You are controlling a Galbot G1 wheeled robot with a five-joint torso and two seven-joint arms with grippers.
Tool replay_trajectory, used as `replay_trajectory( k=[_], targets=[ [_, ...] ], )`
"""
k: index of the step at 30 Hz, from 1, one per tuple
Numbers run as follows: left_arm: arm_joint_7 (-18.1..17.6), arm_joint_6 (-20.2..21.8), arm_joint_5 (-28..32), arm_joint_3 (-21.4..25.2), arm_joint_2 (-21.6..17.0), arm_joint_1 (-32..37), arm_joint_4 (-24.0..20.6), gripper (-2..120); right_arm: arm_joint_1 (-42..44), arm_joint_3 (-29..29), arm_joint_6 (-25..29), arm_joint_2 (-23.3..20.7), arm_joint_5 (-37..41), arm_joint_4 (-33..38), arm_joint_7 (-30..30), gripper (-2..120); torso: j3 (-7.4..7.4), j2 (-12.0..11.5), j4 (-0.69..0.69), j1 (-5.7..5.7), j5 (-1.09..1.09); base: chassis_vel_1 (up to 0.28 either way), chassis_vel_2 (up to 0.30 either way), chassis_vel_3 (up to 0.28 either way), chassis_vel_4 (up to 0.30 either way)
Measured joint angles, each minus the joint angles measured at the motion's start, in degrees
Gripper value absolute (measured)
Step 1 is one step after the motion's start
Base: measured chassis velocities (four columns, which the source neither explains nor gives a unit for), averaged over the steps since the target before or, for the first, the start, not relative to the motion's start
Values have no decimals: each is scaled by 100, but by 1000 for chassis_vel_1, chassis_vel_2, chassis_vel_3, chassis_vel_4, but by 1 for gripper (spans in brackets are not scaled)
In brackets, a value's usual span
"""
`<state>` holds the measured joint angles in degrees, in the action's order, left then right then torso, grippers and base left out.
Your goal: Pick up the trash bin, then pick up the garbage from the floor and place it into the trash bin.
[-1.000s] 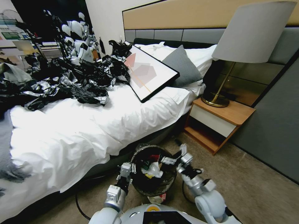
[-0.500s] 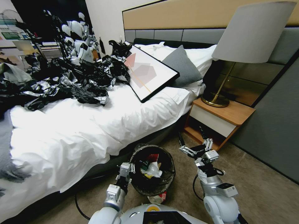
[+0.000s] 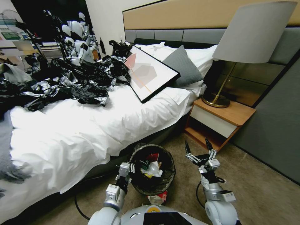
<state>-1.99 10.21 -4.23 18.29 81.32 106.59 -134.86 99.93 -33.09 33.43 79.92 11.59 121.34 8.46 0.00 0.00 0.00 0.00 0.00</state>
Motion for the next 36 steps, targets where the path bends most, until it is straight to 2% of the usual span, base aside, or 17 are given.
replay_trajectory(
  k=[8, 24, 36],
  targets=[
    [0, 0, -1, 3, -3, -4, -10, 1, -42, 21, -12, 13, 9, -27, 30, 100, -1, 0, 0, 0, 0, 8, -10, -10, 8],
    [5, 1, -1, -11, -7, 3, -6, 1, -154, 13, -5, 37, 13, -84, 40, 100, 0, 0, 0, 1, -1, 98, -89, -86, 96],
    [6, 1, 12, -30, -14, 7, -11, 1, -215, -27, -27, -7, 12, -23, 59, 100, 0, 0, 0, 0, 0, 0, 0, 0, 0]
  ],
)
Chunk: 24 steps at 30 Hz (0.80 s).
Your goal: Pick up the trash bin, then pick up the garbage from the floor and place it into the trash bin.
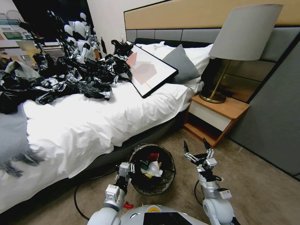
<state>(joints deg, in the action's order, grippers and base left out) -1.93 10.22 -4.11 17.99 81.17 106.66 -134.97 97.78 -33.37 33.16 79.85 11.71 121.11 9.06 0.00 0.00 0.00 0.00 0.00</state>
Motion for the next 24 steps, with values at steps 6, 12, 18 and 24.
replay_trajectory(
  k=[6, 12, 18, 24],
  targets=[
    [4, 0, 30, -12, -10, 9, -18, 1, -7, -6, -12, -14, -8, 14, 11, 100, 0, 0, 0, 0, 0, 0, 0, 0, 0],
    [9, -2, 36, -27, -16, 14, -36, 1, -13, -10, -33, -28, -9, 35, 18, 100, 0, 0, 1, 0, 0, 0, 0, 0, 0],
    [11, -2, 35, -36, -16, 20, -48, 1, -65, -12, -53, -30, -21, 40, -4, 100, 0, 0, 0, 0, 0, 24, 18, 24, 28],
    [12, -2, 34, -30, -14, 24, -57, 1, -97, -28, -49, -30, -63, 36, -29, 100, 0, 0, 0, 0, 0, 74, 70, 54, 71]
  ],
)
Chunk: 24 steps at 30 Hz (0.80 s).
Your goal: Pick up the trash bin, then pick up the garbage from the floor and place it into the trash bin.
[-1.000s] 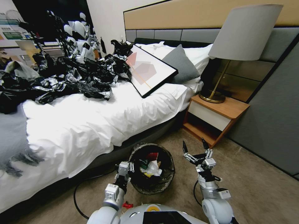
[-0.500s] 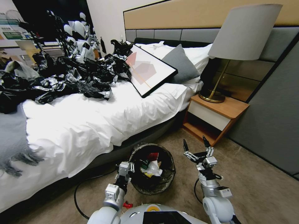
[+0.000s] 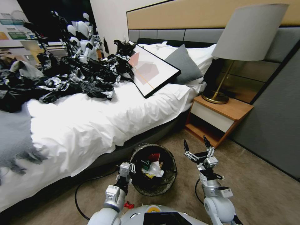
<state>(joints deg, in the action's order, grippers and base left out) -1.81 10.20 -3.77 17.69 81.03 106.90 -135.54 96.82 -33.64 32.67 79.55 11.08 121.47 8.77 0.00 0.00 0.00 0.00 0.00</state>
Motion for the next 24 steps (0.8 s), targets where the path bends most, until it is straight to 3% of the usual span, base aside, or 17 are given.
replay_trajectory(
  k=[24],
  targets=[
    [3, -30, -29, -4, 18, 29, 37, 1, -85, -87, -75, -42, -123, -50, -1, 100, 0, 0, 1, 0, 0, 111, 111, 117, 119]
  ],
)
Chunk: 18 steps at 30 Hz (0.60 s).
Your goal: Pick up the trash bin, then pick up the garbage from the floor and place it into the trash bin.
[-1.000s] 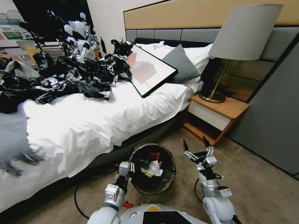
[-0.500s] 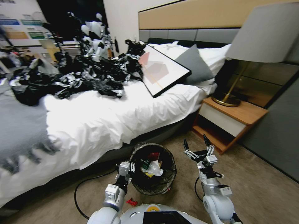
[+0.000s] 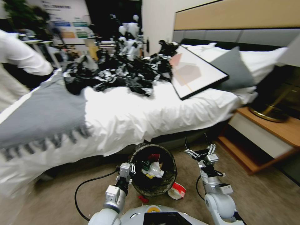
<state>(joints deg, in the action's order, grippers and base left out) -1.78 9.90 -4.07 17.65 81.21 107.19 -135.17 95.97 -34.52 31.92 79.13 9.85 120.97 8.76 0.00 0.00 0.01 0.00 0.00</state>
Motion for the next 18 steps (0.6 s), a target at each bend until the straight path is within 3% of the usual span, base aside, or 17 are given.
replay_trajectory(
  k=[8, 18],
  targets=[
    [-8, -21, -4, -8, -18, -3, 21, 1, 16, -17, -12, -8, -16, 2, 0, 100, 0, 0, -3, 0, 0, 125, 119, 113, 123],
    [-8, -22, -15, -32, -25, -3, 22, 1, 38, -10, -109, -30, 39, 38, -47, 100, 0, 0, 0, 0, 0, 4, 10, 9, 5]
  ],
)
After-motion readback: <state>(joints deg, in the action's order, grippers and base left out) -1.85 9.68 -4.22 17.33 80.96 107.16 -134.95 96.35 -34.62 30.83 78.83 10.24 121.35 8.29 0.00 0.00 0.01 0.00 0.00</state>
